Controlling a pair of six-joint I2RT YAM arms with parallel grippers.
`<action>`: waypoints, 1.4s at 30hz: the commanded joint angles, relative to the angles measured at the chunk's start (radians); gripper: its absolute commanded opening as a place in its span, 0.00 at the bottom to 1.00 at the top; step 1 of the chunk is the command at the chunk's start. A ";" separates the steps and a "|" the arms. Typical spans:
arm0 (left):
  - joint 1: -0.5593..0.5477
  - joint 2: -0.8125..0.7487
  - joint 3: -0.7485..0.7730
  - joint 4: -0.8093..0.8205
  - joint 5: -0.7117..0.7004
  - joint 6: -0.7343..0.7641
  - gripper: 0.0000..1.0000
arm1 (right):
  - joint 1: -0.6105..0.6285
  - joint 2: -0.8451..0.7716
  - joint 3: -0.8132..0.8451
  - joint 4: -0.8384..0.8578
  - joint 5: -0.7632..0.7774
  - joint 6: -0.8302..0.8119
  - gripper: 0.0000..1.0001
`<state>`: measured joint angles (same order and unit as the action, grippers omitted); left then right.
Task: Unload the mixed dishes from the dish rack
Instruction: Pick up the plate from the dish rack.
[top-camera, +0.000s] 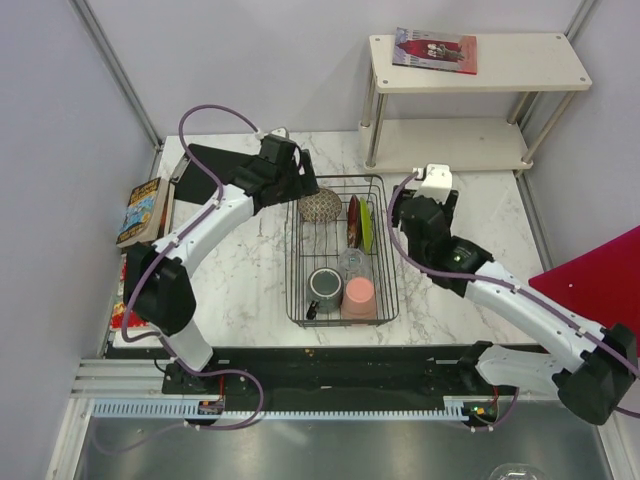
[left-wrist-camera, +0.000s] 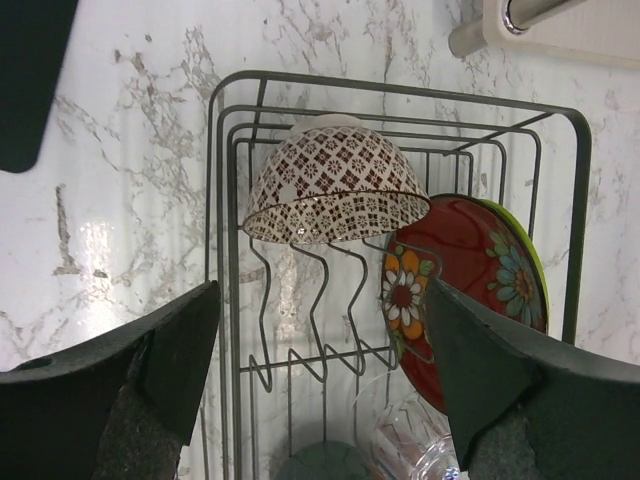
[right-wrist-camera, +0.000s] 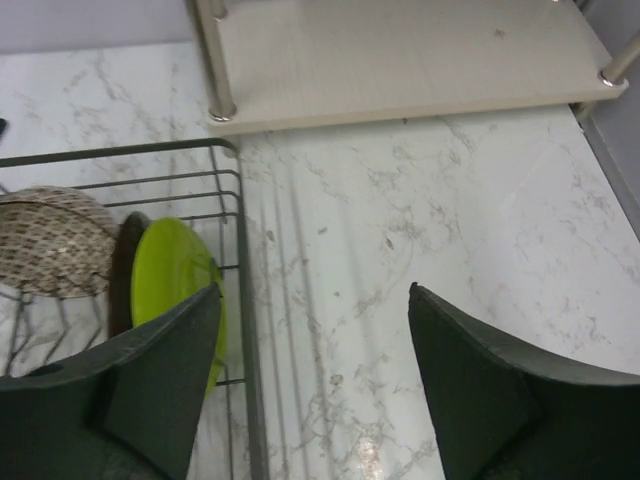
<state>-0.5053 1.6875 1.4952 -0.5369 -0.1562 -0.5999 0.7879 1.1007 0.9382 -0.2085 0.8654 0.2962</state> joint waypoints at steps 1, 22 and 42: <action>-0.006 -0.040 -0.055 0.005 0.053 -0.110 0.89 | -0.098 0.073 0.057 -0.078 -0.158 0.087 0.77; -0.071 -0.417 -0.395 0.028 0.021 -0.089 0.89 | -0.072 0.309 0.154 -0.006 -0.266 0.090 0.55; -0.118 -0.353 -0.394 0.035 0.003 -0.097 0.89 | -0.016 0.323 0.083 0.020 -0.362 0.077 0.56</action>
<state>-0.6159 1.3285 1.1046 -0.5320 -0.1299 -0.7082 0.7456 1.4242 1.0298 -0.2249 0.5266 0.3706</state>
